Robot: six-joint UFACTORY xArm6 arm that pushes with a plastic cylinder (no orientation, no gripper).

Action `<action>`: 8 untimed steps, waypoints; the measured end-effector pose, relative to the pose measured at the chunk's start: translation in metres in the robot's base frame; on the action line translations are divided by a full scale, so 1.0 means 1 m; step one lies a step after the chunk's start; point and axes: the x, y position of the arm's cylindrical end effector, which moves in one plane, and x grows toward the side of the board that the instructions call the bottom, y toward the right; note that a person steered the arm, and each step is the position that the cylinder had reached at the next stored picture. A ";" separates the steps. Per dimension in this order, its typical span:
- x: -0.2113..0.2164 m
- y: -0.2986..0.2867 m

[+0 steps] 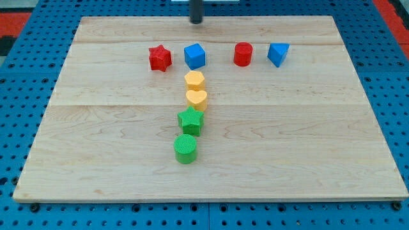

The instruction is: Slide the red star towards the center right

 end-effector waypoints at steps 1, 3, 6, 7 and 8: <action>0.062 -0.028; 0.103 -0.030; 0.134 -0.093; 0.148 -0.100; 0.171 -0.104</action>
